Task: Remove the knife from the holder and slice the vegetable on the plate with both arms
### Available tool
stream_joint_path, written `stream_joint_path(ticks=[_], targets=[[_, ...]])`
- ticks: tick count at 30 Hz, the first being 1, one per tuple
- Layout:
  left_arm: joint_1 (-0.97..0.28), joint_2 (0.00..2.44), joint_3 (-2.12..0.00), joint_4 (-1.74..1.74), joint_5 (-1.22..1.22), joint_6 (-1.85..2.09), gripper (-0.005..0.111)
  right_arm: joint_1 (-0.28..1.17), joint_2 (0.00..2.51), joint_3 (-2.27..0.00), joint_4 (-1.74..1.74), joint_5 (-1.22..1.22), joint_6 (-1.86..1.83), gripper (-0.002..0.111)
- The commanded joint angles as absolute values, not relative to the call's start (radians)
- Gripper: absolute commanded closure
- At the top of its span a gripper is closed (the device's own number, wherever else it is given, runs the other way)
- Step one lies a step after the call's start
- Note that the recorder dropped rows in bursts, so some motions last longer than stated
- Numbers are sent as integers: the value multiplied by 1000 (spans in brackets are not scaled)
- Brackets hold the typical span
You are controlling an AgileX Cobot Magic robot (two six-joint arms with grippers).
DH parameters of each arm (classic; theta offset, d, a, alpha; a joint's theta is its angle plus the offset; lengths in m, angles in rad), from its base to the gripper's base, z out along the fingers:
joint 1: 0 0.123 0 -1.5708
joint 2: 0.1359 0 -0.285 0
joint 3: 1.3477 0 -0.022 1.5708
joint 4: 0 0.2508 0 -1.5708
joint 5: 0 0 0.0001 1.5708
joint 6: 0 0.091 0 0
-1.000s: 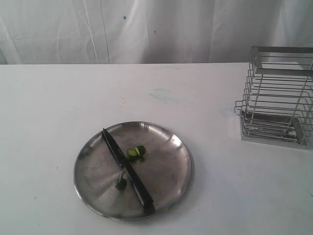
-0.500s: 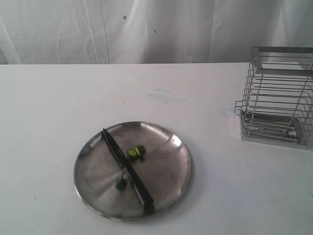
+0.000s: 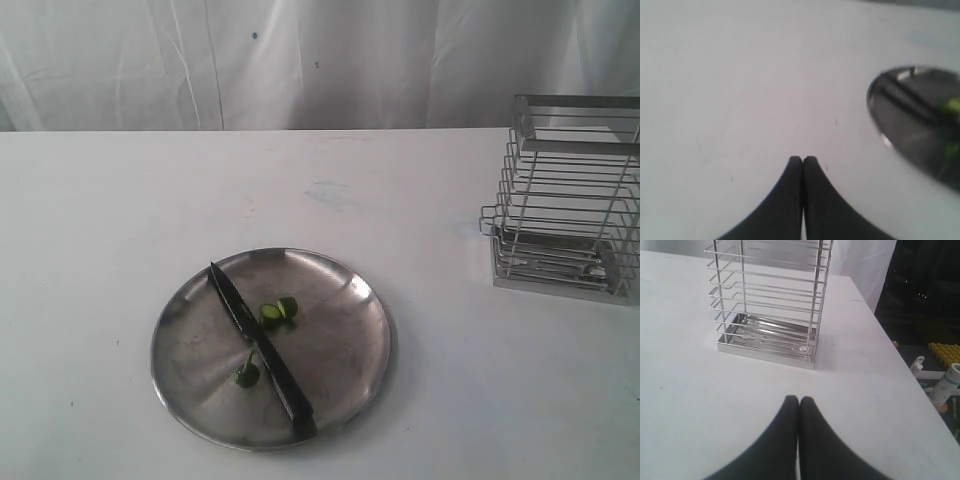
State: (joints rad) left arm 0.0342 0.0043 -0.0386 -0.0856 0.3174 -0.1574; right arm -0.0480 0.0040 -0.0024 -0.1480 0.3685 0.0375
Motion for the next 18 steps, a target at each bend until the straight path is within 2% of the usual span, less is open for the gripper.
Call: stream_joint_path(ticks=[1,18], targets=[[24,0,0,-94,339,54,107,-54,0,0,-154,362,40,108],[24,0,0,-155,316,132,107,-54,0,0,-154,362,40,108]])
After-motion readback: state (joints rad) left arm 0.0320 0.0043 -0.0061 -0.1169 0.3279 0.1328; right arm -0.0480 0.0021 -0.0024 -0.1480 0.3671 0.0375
